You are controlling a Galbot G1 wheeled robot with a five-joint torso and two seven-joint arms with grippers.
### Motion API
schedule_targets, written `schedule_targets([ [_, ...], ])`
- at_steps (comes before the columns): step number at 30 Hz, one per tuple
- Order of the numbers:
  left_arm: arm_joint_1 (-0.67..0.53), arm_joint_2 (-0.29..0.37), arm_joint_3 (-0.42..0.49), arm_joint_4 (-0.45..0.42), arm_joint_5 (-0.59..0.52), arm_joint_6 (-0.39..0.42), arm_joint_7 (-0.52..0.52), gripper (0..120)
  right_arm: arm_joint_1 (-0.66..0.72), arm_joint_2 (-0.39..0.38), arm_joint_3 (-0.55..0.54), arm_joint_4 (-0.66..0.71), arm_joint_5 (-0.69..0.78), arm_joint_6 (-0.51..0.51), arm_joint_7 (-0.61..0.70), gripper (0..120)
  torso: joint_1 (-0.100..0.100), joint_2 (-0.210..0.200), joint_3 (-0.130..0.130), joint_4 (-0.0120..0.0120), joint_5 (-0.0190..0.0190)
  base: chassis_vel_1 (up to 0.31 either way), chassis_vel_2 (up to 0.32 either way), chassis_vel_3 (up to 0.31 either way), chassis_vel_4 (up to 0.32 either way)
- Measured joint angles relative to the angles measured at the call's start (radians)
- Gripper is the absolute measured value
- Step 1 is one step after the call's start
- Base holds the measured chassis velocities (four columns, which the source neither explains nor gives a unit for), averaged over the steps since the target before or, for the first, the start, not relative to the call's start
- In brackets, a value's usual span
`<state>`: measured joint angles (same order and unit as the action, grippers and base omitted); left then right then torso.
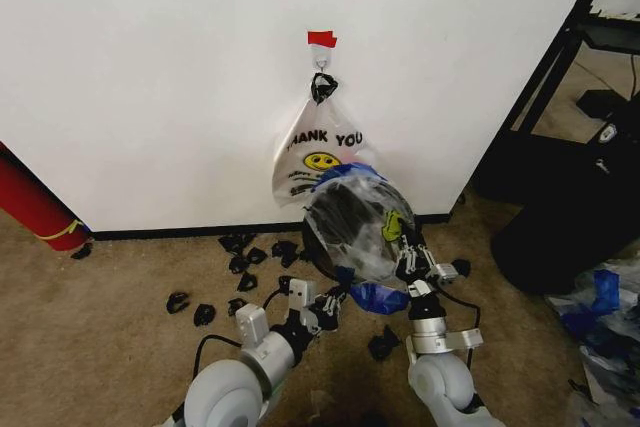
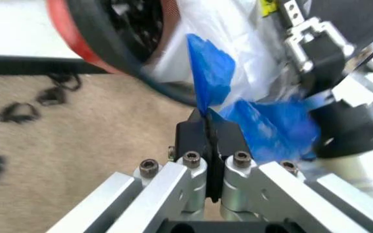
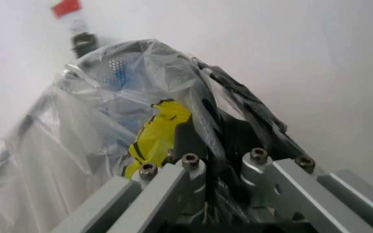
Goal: Pick up the garbage bag from the wall and place it over the trash bin.
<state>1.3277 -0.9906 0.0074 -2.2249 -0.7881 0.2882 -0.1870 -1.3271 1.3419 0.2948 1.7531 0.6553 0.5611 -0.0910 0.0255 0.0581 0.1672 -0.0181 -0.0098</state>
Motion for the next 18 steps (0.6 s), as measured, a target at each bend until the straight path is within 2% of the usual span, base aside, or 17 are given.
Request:
schedule_targets([
  [3, 0.025, 0.022, -0.008, 0.022, 0.123, -0.03, 0.005, 0, 0.0, -0.013, 0.002, 0.012, 0.063, -0.024, 0.034, 0, 0.0, 0.0, 0.0, 0.0, 0.0001, 0.0, 0.0, 0.0, 0.0],
  [6, 0.03, 0.024, -0.011, 0.04, 0.177, -0.038, 0.001, 0, -0.003, -0.02, 0.001, 0.025, 0.096, -0.038, 0.051, 0, 0.0, 0.0, 0.0, 0.0, 0.0, 0.0, 0.0, 0.0, 0.0],
  [11, 0.021, 0.002, -0.013, 0.119, 0.339, -0.064, -0.032, 0, -0.037, -0.055, -0.012, 0.11, 0.225, -0.119, 0.099, 0, 0.0, 0.0, 0.0, 0.0, -0.0001, 0.0, 0.0, 0.0, 0.0],
  [14, 0.017, -0.003, -0.013, 0.132, 0.362, -0.069, -0.036, 0, -0.046, -0.063, -0.015, 0.13, 0.247, -0.142, 0.106, 0, 0.0, 0.0, 0.0, -0.0001, 0.0, 0.0, 0.0, 0.0, 0.0],
  [16, 0.0, -0.021, -0.016, 0.185, 0.434, -0.087, -0.044, 0, -0.08, -0.091, -0.019, 0.183, 0.29, -0.213, 0.114, 0, 0.0, 0.0, 0.0, 0.0, -0.0001, 0.0, 0.0, 0.0, 0.0],
  [18, -0.009, -0.027, -0.019, 0.214, 0.467, -0.095, -0.042, 0, -0.096, -0.102, -0.023, 0.209, 0.313, -0.239, 0.116, 0, 0.0, 0.0, 0.0, -0.0001, 0.0, 0.0, 0.0, 0.0, 0.0],
])
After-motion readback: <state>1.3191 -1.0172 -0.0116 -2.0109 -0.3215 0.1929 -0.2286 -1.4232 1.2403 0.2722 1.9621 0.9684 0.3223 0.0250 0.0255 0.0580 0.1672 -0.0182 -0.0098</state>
